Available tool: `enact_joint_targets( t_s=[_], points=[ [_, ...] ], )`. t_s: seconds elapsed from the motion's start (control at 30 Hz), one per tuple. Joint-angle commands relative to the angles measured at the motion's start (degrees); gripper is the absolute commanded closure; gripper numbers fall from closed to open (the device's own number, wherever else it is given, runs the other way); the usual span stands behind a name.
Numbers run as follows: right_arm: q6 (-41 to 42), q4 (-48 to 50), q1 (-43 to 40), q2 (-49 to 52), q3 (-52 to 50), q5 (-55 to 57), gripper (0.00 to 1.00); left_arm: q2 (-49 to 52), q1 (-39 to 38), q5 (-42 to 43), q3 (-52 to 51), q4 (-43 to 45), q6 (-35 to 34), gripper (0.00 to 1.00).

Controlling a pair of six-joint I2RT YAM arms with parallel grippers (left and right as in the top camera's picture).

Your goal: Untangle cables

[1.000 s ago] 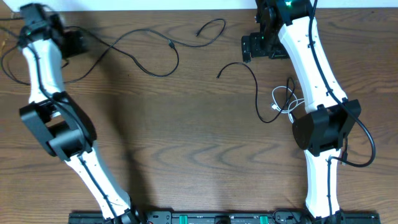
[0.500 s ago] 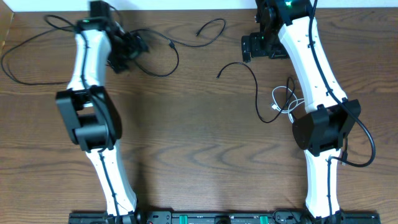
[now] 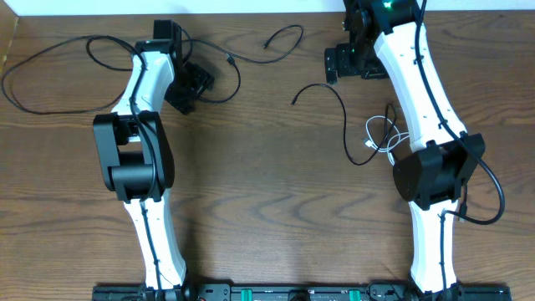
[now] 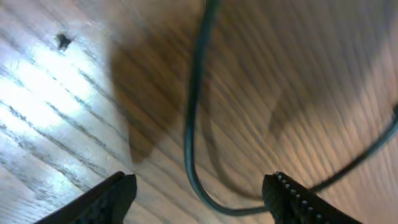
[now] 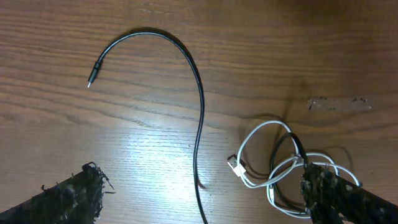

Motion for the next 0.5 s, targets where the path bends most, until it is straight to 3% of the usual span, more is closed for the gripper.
enact_joint_targets(
  t_s=[0.0, 0.1, 0.13, 0.23, 0.3, 0.37, 0.47],
  points=[
    [0.7, -0.1, 0.3, 0.0, 0.0, 0.1, 0.01, 0.1, 0.0, -1.2, -2.3, 1.9, -7.2, 0.38],
    [0.7, -0.1, 0.2, 0.0, 0.0, 0.1, 0.01, 0.1, -0.2, -1.2, -2.6, 3.4, -7.2, 0.48],
    [0.7, -0.1, 0.3, 0.0, 0.0, 0.1, 0.01, 0.1, -0.4, -1.2, -2.6, 3.8, -7.2, 0.57],
    [0.7, -0.1, 0.2, 0.0, 0.0, 0.1, 0.01, 0.1, -0.7, -1.2, -2.6, 5.9, -7.2, 0.71],
    [0.7, -0.1, 0.2, 0.0, 0.0, 0.1, 0.01, 0.1, -0.7, -1.2, -2.6, 8.7, -7.2, 0.9],
    [0.7, -0.1, 0.2, 0.0, 0.0, 0.1, 0.01, 0.1, -0.7, 0.2, -2.5, 12.2, -7.2, 0.92],
    [0.7, -0.1, 0.3, 0.0, 0.0, 0.1, 0.01, 0.1, 0.1, 9.0, -2.5, 19.5, -7.2, 0.92]
  ],
)
